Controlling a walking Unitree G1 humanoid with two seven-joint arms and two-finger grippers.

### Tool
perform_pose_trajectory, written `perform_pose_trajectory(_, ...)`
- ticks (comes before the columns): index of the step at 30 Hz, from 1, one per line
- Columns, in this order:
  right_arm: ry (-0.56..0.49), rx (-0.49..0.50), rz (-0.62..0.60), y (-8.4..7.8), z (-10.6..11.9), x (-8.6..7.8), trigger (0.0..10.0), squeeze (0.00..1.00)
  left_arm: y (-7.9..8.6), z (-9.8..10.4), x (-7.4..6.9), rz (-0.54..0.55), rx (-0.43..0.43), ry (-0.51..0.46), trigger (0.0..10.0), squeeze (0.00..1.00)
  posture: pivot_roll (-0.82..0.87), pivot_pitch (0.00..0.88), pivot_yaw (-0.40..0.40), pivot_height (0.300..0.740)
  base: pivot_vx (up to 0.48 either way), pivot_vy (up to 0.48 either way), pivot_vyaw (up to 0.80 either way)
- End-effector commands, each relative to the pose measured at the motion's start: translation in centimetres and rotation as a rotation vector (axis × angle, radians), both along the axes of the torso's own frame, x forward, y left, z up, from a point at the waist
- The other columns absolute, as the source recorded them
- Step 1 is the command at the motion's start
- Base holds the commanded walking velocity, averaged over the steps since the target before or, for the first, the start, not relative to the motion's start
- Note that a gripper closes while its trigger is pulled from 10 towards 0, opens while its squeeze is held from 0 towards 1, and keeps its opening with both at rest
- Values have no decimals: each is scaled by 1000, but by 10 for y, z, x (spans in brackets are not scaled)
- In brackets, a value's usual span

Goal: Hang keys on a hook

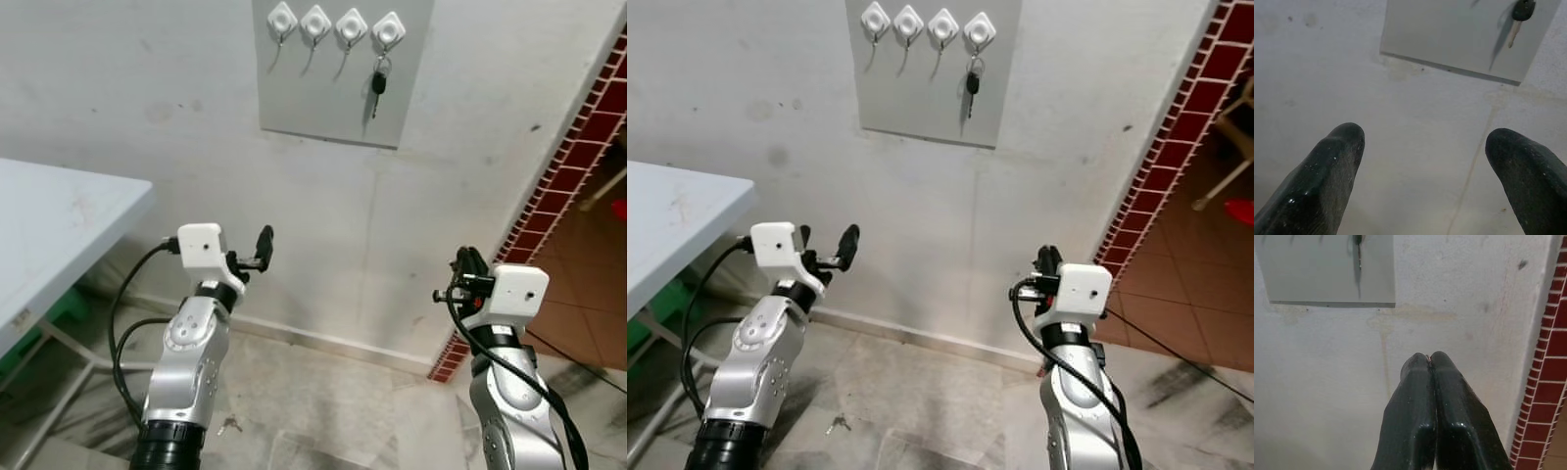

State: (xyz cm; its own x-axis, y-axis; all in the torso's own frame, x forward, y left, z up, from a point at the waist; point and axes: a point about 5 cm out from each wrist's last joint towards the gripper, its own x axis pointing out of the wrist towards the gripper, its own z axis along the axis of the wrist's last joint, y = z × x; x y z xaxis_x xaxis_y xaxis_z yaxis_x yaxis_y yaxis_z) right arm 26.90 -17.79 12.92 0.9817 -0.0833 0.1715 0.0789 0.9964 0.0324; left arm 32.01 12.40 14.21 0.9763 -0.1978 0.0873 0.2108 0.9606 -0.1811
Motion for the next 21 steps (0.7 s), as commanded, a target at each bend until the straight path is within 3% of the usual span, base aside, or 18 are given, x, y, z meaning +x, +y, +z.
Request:
perform_pose_trajectory(1, -9, 6, -8, 0, 0, 0, 10000, 0, 1, -1, 2, -12, 19, 7, 10000, 0, -23, 11, 20, 714, 0, 0, 0)
perform_pose_trajectory(12, -22, 15, 2, 4, -1, 0, 10000, 0, 1, -1, 3, -45, 3, 6, 10000, 0, -21, 0, 23, 714, 0, 0, 0)
perform_pose_trajectory(21, -24, -1, 52, 6, 1, 4, 10000, 0, 2, -2, 0, -20, -22, 3, 10000, 0, -2, 0, -8, 714, 303, 0, 0)
